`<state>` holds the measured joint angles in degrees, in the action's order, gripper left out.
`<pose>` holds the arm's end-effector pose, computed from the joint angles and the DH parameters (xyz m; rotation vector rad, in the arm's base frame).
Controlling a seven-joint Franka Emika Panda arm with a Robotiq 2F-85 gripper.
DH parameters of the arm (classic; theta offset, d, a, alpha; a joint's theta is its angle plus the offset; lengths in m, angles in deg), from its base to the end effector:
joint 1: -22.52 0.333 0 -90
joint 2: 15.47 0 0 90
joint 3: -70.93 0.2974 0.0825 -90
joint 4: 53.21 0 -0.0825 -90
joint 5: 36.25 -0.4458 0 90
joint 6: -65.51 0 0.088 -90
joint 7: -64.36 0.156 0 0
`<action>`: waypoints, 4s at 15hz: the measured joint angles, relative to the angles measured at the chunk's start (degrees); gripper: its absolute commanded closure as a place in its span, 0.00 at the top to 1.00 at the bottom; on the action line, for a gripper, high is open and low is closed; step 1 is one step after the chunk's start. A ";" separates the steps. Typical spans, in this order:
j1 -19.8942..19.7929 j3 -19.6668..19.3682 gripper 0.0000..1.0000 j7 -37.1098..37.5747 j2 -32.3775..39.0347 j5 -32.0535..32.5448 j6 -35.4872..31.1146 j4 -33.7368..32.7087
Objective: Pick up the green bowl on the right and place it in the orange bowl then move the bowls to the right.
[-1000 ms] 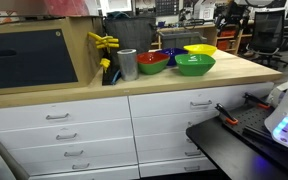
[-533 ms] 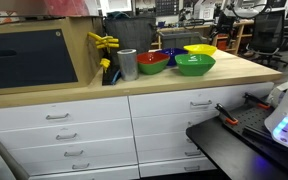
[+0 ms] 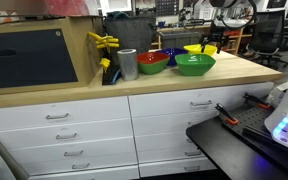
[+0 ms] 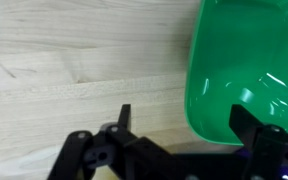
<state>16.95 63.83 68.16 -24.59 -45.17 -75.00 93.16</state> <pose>0.4841 -0.1007 0.2174 -2.9613 0.6065 -0.0962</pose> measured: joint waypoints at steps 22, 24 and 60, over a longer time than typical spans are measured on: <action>0.85 0.84 0.02 -8.54 6.39 -4.97 4.20 -6.88; 0.82 0.78 0.02 -9.36 5.08 -5.01 8.69 -7.98; 9.05 10.71 0.02 13.30 8.20 -15.26 -13.34 -11.54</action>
<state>26.01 74.54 81.46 -16.39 -60.43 -88.34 81.62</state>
